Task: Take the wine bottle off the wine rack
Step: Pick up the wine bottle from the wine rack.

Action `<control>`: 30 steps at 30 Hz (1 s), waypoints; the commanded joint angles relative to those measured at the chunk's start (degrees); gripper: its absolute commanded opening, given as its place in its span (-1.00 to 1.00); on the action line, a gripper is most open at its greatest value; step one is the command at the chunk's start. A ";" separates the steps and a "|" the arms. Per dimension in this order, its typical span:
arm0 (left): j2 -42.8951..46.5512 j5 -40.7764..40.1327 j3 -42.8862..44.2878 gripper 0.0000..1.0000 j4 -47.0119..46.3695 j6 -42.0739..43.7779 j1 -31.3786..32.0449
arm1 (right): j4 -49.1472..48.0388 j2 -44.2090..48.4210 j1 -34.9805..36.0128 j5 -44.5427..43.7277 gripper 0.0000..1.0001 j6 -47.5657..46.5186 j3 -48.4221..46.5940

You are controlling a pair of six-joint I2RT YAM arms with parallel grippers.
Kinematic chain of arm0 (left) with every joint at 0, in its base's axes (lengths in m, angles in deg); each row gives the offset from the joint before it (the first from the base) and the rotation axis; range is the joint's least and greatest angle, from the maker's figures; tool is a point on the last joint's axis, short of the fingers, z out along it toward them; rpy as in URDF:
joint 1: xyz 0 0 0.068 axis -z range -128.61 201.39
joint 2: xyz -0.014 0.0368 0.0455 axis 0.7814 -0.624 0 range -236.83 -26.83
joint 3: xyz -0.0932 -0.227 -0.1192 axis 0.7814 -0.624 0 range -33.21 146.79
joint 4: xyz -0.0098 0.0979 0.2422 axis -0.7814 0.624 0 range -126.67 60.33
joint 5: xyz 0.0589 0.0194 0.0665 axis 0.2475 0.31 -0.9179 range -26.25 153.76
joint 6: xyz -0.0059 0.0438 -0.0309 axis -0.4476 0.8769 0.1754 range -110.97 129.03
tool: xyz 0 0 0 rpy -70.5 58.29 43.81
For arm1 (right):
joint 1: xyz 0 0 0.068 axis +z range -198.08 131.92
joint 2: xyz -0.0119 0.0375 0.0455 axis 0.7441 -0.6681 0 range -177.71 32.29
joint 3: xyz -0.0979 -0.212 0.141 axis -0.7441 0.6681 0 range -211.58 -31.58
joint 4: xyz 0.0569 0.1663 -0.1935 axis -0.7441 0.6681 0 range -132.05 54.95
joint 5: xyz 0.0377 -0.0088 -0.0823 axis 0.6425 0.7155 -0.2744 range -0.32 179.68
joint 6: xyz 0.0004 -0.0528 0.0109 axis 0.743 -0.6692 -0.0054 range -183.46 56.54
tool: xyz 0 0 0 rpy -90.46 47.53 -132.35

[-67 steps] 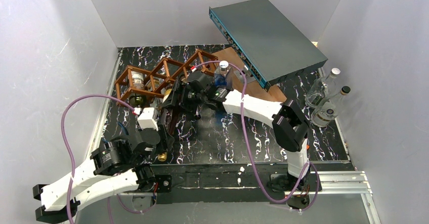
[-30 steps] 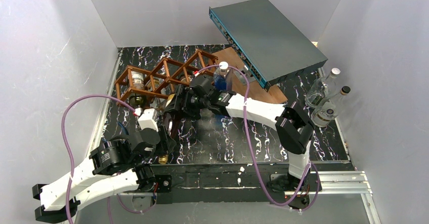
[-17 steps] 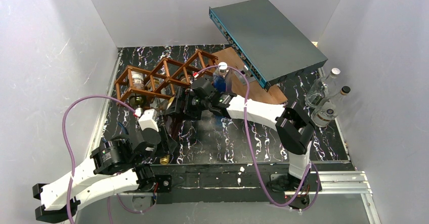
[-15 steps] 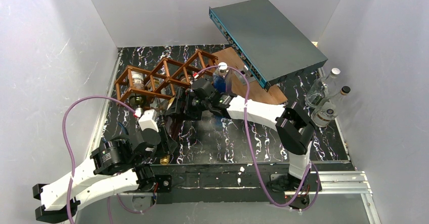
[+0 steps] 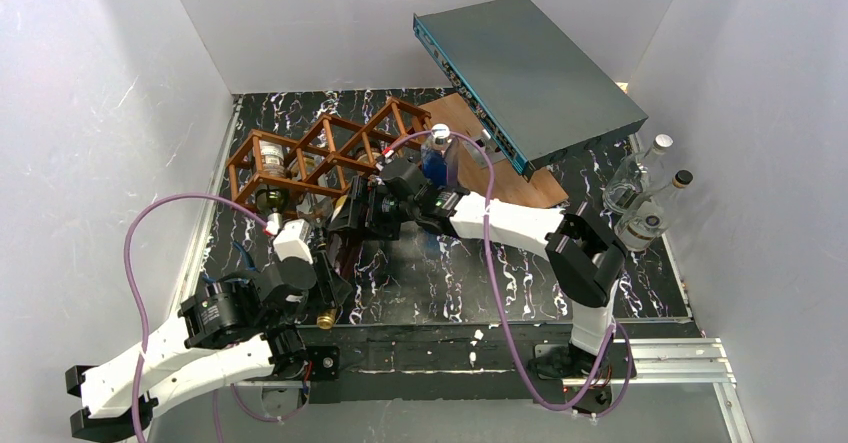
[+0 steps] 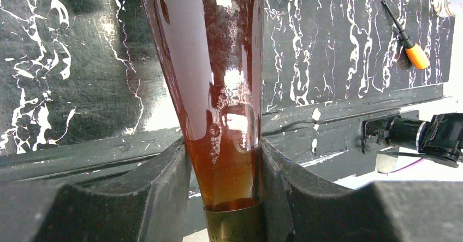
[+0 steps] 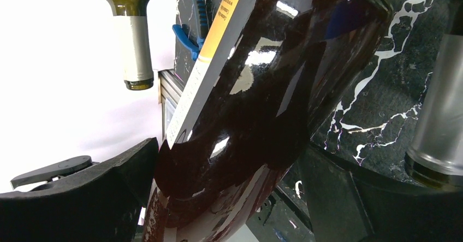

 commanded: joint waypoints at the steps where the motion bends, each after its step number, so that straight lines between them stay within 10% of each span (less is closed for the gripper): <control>1: 2.41 -2.18 2.12 -1.00 -7.24 0.51 0.63 | -6.95 4.52 -1.09 0.63 0.97 -8.75 0.62; 30: 4.23 -2.84 0.27 -1.00 -3.07 -1.03 0.63 | -12.41 7.46 -1.30 -0.26 0.97 -3.65 8.39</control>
